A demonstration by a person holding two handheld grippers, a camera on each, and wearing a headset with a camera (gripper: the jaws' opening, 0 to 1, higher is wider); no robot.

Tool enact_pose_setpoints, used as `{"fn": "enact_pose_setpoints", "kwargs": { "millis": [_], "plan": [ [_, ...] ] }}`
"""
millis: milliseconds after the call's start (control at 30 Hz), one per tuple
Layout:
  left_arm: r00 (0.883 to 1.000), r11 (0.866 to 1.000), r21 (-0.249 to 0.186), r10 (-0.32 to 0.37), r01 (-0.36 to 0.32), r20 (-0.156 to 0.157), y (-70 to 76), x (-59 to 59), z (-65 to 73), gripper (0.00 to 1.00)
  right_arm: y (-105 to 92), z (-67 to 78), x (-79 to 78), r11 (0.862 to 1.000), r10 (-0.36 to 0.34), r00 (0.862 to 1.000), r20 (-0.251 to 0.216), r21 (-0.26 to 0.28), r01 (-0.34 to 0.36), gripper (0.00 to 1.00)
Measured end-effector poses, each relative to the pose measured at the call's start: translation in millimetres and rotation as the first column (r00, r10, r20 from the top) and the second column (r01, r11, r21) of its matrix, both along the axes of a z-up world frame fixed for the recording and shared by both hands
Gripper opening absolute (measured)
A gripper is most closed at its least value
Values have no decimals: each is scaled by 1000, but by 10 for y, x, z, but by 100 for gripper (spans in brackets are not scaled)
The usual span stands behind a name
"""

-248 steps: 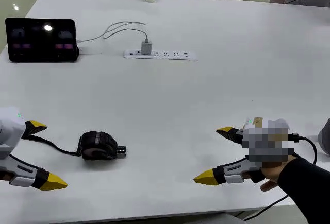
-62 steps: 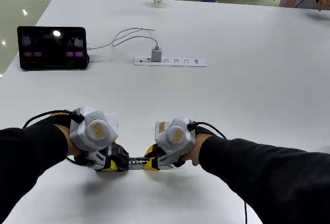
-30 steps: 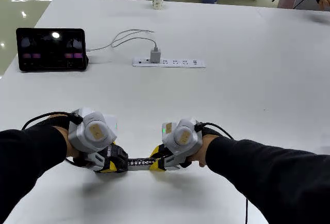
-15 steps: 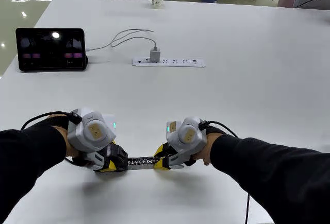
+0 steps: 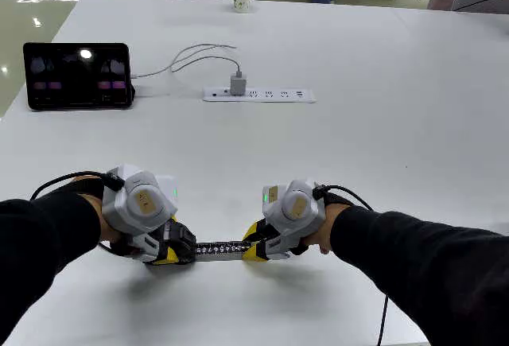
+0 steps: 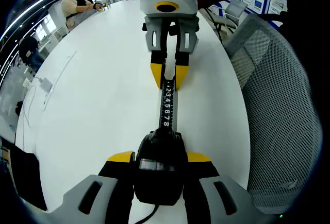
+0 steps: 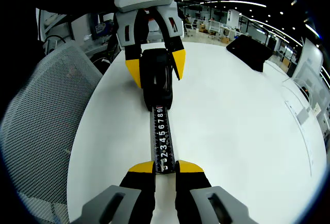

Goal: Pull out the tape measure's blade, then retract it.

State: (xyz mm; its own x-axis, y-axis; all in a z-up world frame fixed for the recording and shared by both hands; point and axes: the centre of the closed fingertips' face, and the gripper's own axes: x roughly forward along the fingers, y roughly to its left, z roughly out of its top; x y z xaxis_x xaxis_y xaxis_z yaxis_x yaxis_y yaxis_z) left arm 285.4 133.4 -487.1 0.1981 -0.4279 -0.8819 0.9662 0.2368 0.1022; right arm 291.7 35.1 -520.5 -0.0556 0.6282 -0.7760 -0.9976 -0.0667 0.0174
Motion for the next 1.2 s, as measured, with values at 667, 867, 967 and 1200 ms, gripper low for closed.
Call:
{"fn": "enact_pose_setpoints", "kwargs": {
  "millis": [667, 867, 967, 1200],
  "plan": [
    [1000, 1000, -2, 4, -4, 2, 3, 8, -8, 30, -126, 5, 9, 1000, -12, 1000, 2, -8, 12, 10],
    [1000, 1000, -2, 4, -4, 3, -1, 8, -7, 30, -173, -4, 20, 1000, -12, 1000, 0, -12, 12, 10],
    [1000, 1000, -3, 6, -6, 2, -1, 8, -7, 31, -191, -7, 23, 1000, -10, 1000, 3, -15, 10, 10],
    [1000, 1000, -3, 7, -7, 2, -4, 8, -10, 31, -256, 0, 26, 1000, -14, 1000, 4, -17, 14, 10]
  ]
}}
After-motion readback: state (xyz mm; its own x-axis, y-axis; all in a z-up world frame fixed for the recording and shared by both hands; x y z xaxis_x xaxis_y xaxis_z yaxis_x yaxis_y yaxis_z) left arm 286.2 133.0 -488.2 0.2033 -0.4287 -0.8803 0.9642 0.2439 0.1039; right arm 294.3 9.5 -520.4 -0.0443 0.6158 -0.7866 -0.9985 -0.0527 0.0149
